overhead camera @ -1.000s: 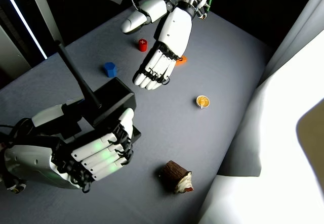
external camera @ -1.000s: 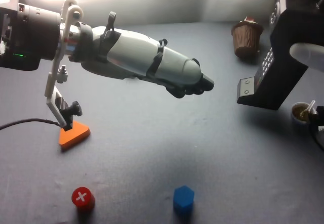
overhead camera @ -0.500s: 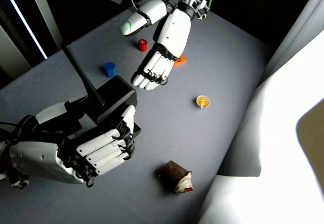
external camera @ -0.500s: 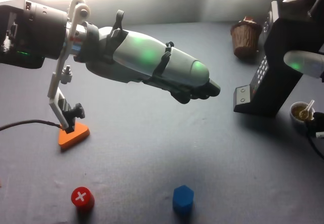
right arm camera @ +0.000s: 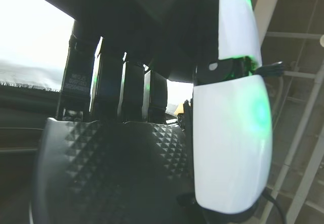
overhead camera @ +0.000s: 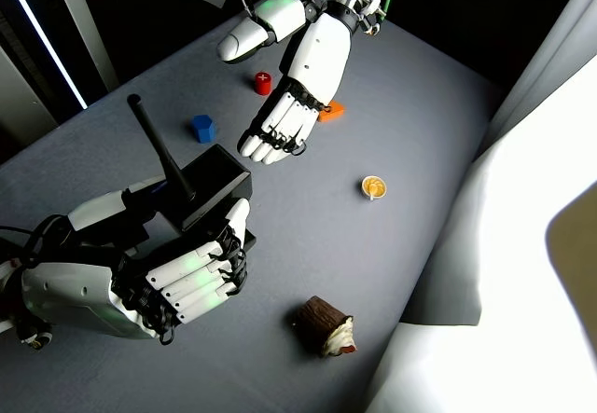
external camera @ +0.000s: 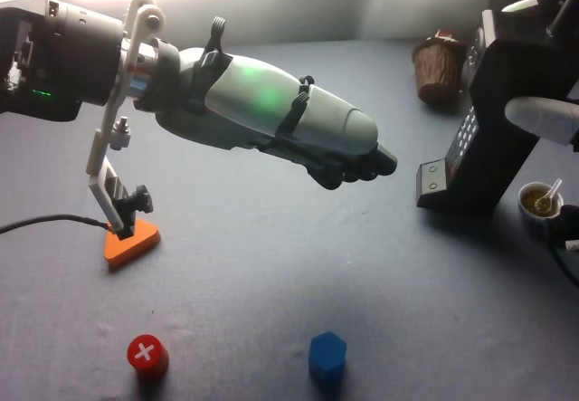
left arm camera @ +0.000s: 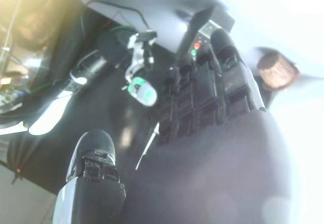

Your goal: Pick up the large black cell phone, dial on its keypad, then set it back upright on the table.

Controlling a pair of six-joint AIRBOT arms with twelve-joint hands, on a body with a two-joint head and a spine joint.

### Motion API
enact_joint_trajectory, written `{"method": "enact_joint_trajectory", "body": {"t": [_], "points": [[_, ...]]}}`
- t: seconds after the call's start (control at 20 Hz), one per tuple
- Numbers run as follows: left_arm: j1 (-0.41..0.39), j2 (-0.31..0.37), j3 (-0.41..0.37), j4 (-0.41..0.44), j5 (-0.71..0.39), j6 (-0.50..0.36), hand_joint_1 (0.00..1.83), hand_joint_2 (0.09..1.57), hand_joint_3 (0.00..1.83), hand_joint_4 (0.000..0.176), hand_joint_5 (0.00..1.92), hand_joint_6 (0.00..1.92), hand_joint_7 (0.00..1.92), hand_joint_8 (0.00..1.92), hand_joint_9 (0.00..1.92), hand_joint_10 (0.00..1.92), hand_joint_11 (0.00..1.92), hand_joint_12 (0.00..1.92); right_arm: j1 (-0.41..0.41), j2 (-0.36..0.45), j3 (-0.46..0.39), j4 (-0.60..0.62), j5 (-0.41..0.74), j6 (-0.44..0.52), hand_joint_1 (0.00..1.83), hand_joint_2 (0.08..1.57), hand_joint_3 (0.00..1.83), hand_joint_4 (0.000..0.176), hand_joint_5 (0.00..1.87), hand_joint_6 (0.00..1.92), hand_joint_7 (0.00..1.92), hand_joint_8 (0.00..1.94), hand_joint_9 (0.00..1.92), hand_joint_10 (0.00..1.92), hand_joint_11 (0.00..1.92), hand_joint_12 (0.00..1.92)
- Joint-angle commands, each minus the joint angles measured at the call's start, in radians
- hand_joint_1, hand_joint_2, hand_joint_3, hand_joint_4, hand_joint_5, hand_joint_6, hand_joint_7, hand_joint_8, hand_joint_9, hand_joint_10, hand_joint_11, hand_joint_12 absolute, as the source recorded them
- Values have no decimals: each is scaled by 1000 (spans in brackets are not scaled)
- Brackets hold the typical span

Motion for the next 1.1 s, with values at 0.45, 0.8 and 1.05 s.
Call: {"method": "enact_joint_trajectory", "body": {"t": [0.45,0.8,1.05], "points": [[-37,-2,23,-52,-15,-46,17,1183,0,11,226,5,214,7,183,11,0,581,-6,17,13,2,115,10,1491,1094,0,0,923,909,928,957,1024,948,884,1508],[-39,-4,33,-51,-15,-47,0,1185,1,9,237,1,234,3,181,2,0,602,-9,22,8,2,100,9,1481,1165,1,0,741,1150,782,1127,885,1144,732,1627],[-38,-4,30,-50,-15,-45,3,1181,0,10,229,0,223,1,188,2,0,618,-22,24,-4,2,98,6,1491,1093,0,0,930,886,940,936,1010,975,884,1513]]}}
